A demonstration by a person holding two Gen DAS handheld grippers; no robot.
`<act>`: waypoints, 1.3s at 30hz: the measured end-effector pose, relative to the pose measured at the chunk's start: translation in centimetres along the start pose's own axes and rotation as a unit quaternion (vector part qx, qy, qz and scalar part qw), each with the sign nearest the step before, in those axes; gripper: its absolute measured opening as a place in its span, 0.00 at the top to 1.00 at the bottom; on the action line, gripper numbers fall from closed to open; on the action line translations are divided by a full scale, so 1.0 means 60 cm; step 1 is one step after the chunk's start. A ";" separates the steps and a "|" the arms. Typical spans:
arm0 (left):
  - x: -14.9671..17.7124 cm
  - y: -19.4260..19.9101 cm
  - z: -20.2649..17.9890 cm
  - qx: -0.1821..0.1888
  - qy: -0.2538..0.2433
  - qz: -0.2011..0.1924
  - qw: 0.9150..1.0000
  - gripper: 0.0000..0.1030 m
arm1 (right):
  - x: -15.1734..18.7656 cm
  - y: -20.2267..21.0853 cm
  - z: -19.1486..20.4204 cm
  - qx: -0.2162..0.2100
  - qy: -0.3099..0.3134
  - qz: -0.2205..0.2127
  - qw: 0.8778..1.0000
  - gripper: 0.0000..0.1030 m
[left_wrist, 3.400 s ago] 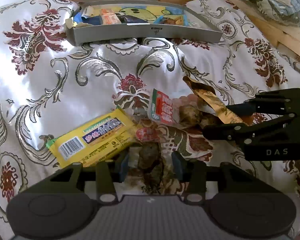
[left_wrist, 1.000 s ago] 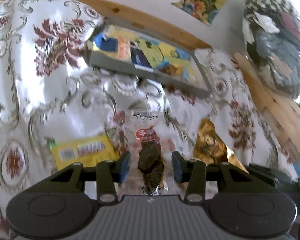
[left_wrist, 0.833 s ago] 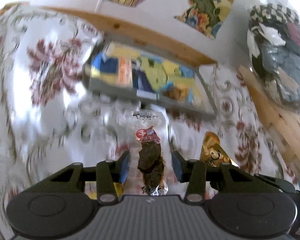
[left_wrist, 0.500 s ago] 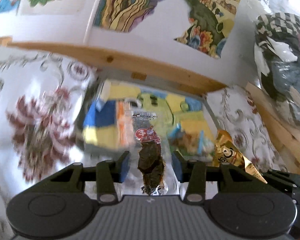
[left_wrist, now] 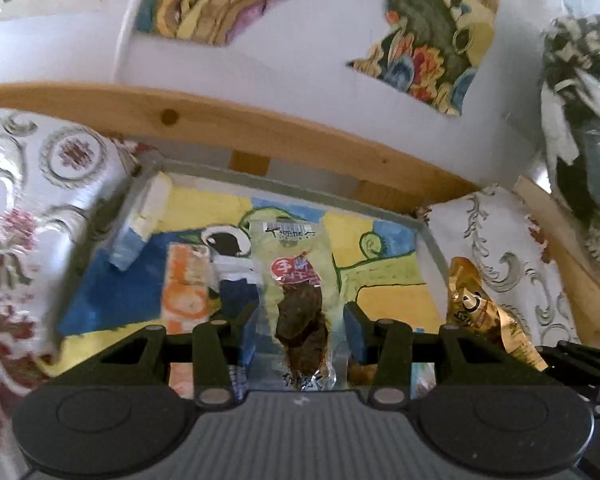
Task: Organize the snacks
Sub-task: 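Carry the gold bag and brown snack over the grey tray with both tools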
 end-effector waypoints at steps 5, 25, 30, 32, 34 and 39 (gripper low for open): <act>0.015 -0.049 -0.015 0.006 0.001 0.017 1.000 0.53 | 0.005 -0.045 -0.029 0.031 0.004 0.016 0.999 0.85; 0.033 -0.092 -0.029 -0.010 -0.023 0.042 0.999 0.52 | 0.029 -0.092 -0.046 0.045 -0.002 0.024 0.999 0.70; 0.029 -0.081 -0.027 -0.012 -0.012 0.036 0.999 0.43 | 0.024 -0.082 -0.049 0.045 -0.012 0.020 0.999 0.61; 0.025 -0.074 -0.029 -0.015 -0.010 0.031 0.999 0.38 | 0.020 -0.076 -0.051 0.045 -0.017 0.015 0.999 0.53; 0.018 -0.064 -0.032 -0.017 -0.009 0.024 1.000 0.29 | 0.016 -0.069 -0.053 0.043 -0.025 0.010 0.999 0.48; 0.000 -0.028 -0.034 -0.031 -0.007 -0.008 0.999 0.16 | -0.001 -0.038 -0.054 0.036 -0.039 -0.013 0.999 0.32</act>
Point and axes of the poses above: each gripper's, at about its wrist camera, not at the fingertips, and y roughly against the way its jaws point, z to its left, x to its underside, the point moved 6 cm from there along -y, roughly the way its jaws point, and after that the axes turned 15 degrees about -y, right-handed, at the moved point
